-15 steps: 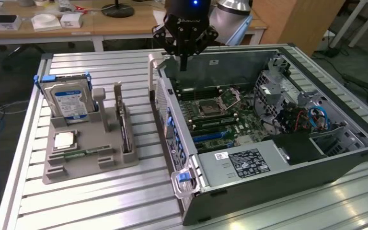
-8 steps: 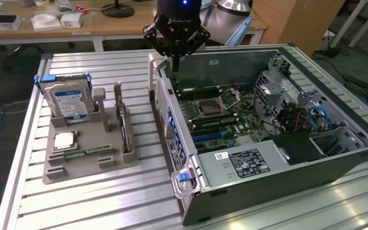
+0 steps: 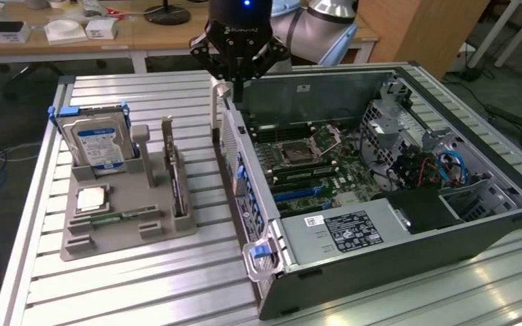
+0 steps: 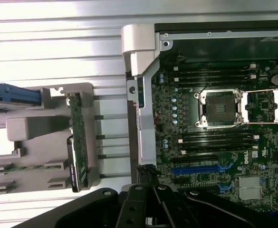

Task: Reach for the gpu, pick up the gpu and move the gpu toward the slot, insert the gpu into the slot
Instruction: 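Reach for the gpu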

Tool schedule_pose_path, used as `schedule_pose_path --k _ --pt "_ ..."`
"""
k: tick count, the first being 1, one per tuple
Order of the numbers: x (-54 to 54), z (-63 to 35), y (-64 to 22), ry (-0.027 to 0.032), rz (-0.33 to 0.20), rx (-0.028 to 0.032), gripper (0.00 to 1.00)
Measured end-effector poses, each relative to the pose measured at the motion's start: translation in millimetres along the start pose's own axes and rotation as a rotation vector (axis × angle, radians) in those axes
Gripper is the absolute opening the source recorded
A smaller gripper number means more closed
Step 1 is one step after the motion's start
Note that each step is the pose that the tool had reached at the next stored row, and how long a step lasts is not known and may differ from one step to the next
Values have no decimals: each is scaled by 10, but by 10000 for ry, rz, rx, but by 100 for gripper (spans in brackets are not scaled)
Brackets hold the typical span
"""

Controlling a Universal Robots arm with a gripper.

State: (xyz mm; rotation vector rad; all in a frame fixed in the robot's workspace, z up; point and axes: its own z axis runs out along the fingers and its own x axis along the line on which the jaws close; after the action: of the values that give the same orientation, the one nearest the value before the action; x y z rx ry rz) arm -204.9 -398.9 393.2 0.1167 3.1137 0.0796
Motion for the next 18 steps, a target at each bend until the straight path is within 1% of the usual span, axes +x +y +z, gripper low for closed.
schedule_pose_path --k 9,18 --pt "207 -5 -16 0 0 1 10" --pt "392 -9 -29 0 0 0 10"
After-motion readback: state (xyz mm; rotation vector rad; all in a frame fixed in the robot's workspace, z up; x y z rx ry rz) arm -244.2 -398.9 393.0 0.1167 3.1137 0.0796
